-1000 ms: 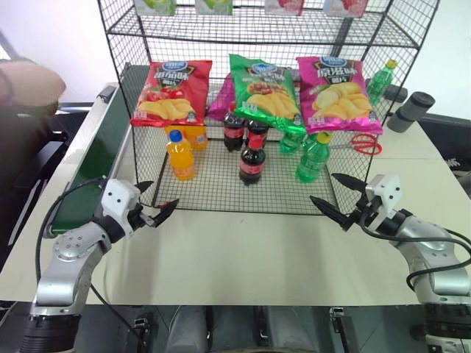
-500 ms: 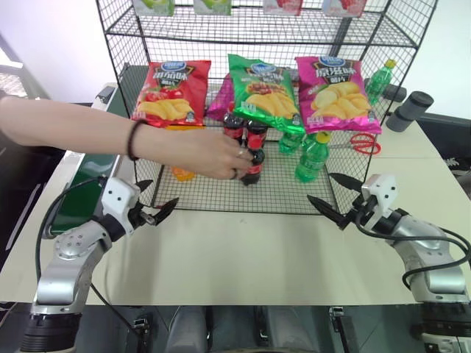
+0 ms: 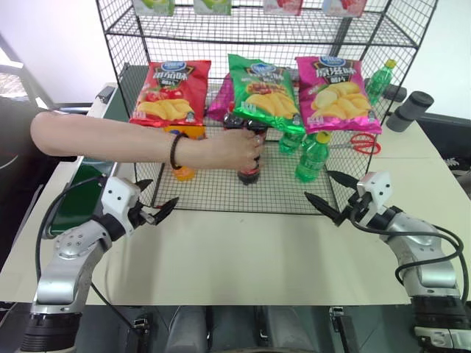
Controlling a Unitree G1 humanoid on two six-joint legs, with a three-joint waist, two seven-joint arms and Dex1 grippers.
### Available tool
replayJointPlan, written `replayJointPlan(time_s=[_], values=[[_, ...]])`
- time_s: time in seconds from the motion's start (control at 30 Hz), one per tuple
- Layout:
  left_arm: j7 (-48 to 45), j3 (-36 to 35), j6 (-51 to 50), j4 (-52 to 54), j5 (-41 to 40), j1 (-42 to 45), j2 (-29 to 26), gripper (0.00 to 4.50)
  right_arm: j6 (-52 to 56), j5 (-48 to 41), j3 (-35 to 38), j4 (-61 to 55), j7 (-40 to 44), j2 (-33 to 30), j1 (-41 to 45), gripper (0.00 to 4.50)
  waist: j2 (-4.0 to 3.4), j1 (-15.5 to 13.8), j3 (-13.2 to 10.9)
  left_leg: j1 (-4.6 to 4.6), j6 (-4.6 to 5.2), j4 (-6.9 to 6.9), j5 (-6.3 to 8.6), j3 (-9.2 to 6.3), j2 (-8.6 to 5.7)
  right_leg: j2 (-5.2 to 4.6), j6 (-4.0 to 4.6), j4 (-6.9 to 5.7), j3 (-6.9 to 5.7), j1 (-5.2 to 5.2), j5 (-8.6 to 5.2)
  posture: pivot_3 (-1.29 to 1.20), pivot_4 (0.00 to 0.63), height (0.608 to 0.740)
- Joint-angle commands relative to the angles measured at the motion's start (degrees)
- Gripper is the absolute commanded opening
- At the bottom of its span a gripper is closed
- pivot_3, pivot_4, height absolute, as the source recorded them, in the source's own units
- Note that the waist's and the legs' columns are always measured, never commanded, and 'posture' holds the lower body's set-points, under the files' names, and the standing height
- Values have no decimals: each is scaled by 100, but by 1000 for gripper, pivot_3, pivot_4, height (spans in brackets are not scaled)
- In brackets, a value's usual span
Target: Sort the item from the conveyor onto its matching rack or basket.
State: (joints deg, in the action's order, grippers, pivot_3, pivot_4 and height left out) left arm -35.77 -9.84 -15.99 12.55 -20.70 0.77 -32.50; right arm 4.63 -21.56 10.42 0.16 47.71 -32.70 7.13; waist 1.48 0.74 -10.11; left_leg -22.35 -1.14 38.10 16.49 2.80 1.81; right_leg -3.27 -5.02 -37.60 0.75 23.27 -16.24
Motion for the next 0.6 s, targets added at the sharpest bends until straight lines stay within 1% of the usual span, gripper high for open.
replayJointPlan(time_s=[0.03, 0.23, 0.5, 0.6], values=[[44, -101, 59, 272, -4, -13, 4, 4500, -139, -39, 42, -36, 31, 29, 83, 4451, 0, 2, 0, 0, 0, 0, 0, 0, 0, 0, 0, 0, 0, 0, 0, 0, 150, 740], [19, -138, 72, 260, -18, -32, -5, 4500, -148, -31, 41, -18, 57, 26, 104, 4451, 0, 0, 0, 0, 0, 0, 0, 0, 0, -1, 0, -1, 0, 0, 0, 0, 150, 740], [108, -383, -102, 334, -283, -20, 63, 4500, -169, -16, 53, 32, 67, 16, 174, 4451, 0, 3, 0, 0, 0, 0, 0, 0, 0, -1, 0, -1, 0, 0, 0, 0, 150, 740], [169, -614, -289, 509, -488, -51, 30, 4500, -208, 2, 52, 128, 94, 4, 237, 4451, 0, 3, 0, 0, 0, 0, 0, 0, 0, -1, 0, -1, 0, 0, 0, 0, 150, 740]])
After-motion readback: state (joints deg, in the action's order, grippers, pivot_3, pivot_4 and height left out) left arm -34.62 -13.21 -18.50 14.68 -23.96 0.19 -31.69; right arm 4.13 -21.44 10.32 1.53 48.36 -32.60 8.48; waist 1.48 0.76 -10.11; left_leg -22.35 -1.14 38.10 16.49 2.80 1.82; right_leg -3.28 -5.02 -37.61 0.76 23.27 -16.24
